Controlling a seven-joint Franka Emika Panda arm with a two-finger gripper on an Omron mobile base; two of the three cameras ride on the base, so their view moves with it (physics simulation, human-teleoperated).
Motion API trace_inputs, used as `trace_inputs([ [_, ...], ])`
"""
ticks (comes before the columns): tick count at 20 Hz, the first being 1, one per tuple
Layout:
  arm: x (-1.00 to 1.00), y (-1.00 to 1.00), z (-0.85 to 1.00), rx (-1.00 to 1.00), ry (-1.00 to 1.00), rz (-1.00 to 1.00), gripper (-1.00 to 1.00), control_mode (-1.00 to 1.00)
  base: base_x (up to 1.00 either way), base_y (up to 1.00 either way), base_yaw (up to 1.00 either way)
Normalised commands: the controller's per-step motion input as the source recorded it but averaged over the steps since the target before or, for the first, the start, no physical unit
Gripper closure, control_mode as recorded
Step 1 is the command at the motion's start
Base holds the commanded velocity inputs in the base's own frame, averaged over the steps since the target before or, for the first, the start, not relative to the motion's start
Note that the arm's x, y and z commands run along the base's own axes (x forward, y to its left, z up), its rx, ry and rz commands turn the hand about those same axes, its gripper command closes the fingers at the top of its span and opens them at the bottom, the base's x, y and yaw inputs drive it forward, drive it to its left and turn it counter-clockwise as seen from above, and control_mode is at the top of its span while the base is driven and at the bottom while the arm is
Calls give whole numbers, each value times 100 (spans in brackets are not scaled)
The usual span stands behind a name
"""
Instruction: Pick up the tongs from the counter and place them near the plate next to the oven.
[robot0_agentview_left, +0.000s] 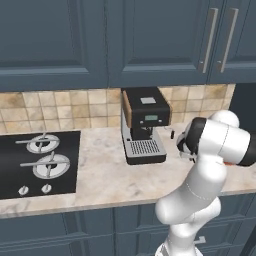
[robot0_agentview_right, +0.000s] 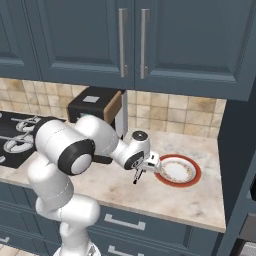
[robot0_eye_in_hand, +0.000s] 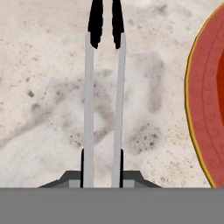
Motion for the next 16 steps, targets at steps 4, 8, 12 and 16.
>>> trace_inputs([
  [4, 4, 0, -23, 0, 0, 0, -100, -100, 0, 0, 0],
  [8, -3, 4, -2, 0, 0, 0, -100, -100, 0, 0, 0],
  [12, -14, 14, 6, 0, 0, 0, -100, -100, 0, 0, 0],
  [16, -17, 6, 18, 0, 0, 0, -100, -100, 0, 0, 0],
])
